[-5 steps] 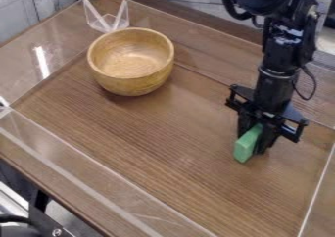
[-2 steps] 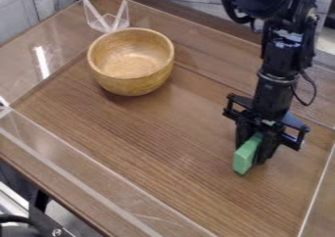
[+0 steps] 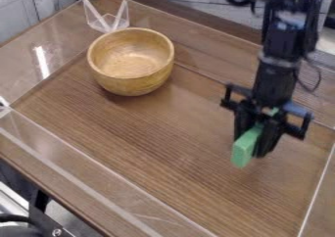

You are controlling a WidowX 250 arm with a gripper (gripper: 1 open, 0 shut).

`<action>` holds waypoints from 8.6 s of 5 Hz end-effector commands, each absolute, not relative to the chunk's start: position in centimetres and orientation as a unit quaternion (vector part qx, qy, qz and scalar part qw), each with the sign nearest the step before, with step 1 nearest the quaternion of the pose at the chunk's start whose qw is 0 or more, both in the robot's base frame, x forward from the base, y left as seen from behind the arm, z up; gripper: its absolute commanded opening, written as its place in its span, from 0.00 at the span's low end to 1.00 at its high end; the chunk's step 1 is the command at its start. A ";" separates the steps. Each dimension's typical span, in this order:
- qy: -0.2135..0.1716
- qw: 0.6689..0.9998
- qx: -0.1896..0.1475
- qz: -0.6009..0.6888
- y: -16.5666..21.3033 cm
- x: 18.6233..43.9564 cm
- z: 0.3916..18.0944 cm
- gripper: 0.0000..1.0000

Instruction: Put the green block in the brown bowl

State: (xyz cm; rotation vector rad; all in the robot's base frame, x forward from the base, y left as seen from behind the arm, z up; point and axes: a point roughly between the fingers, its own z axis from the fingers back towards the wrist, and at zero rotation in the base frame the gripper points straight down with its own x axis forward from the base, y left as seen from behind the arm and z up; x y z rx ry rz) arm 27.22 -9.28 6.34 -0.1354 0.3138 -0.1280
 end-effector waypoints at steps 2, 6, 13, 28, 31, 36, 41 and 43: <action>0.045 0.996 -0.077 0.019 -4.0 29.3 18.5 0.00; -0.010 0.997 -0.068 0.034 0.8 30.5 20.8 0.00; -0.064 0.996 -0.063 -0.016 -0.2 29.8 20.3 0.00; -0.129 0.990 -0.045 -0.045 9.5 28.7 12.1 0.00; -0.143 0.988 -0.043 -0.036 10.5 29.8 11.4 0.00; -0.150 0.987 -0.050 -0.024 11.9 31.3 9.9 0.00; -0.149 0.987 -0.058 -0.018 12.3 33.2 8.6 0.00; -0.145 0.987 -0.062 -0.015 12.4 33.7 8.1 0.00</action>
